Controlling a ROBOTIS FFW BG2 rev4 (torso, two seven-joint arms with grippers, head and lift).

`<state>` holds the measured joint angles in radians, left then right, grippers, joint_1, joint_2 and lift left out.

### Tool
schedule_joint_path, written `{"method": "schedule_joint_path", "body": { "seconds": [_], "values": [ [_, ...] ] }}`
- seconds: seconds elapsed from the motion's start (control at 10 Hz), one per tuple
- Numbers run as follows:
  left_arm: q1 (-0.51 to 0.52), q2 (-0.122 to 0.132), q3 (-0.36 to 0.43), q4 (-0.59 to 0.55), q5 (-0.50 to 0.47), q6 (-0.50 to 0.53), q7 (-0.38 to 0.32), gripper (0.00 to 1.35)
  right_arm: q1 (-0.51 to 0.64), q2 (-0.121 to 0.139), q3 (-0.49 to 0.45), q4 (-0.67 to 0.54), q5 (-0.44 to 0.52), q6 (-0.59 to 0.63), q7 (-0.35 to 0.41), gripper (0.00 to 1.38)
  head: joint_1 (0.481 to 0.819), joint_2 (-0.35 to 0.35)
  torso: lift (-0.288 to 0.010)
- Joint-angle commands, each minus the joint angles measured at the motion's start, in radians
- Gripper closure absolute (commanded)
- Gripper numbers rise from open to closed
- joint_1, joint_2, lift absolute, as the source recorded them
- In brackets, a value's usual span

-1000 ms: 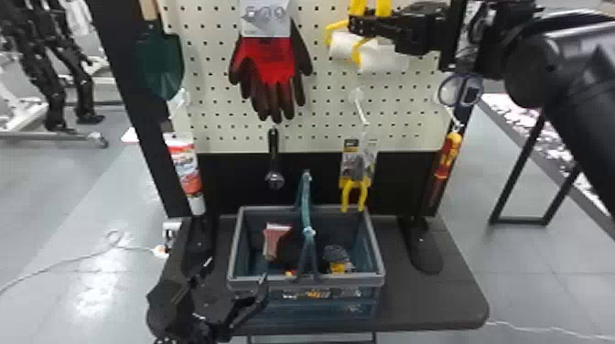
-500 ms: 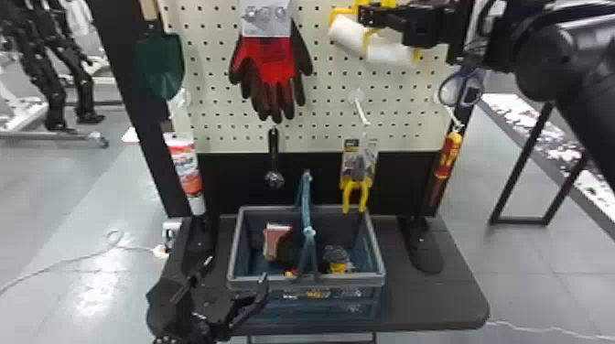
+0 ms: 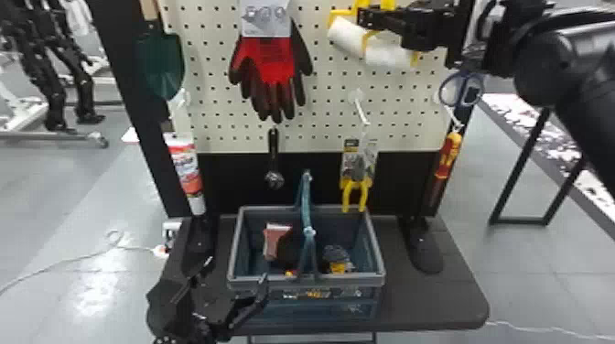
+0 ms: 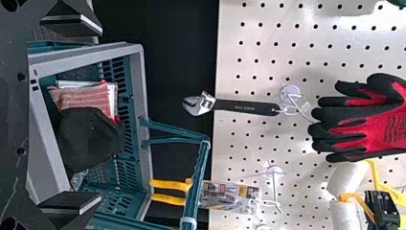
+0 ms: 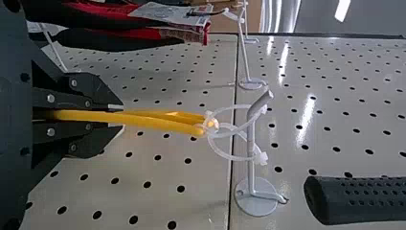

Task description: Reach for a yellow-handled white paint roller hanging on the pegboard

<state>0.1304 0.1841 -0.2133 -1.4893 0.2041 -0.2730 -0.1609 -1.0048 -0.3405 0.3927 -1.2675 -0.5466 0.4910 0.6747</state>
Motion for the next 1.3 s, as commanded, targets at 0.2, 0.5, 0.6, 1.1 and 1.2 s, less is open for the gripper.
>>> {"method": "schedule_joint_path", "body": {
  "seconds": [0.2, 0.5, 0.6, 1.1, 1.2],
  "values": [
    [0.0, 0.0, -0.001, 0.001, 0.0, 0.003, 0.0, 0.1, 0.008, 0.002, 0.0, 0.008, -0.009, -0.003, 0.0, 1.29, 0.549, 0.0, -0.1],
    [-0.005, 0.0, -0.005, 0.0, 0.0, 0.005, 0.0, 0.1, 0.009, 0.002, 0.0, 0.011, -0.015, -0.015, -0.001, 1.29, 0.549, 0.0, -0.1],
    [-0.003, 0.0, -0.005, 0.0, 0.0, 0.005, 0.0, 0.1, 0.011, 0.002, 0.0, 0.014, -0.018, -0.023, -0.001, 1.29, 0.549, 0.0, -0.1],
    [-0.001, 0.0, -0.003, 0.0, 0.005, 0.002, 0.0, 0.1, 0.061, 0.02, -0.052, -0.036, 0.04, -0.054, -0.06, 0.4, 0.549, 0.0, -0.1],
    [-0.001, 0.0, -0.001, 0.0, 0.006, 0.002, 0.0, 0.1, 0.087, 0.023, -0.083, -0.066, 0.07, -0.054, -0.083, 0.0, 0.549, 0.0, -0.1]
  ]
}}
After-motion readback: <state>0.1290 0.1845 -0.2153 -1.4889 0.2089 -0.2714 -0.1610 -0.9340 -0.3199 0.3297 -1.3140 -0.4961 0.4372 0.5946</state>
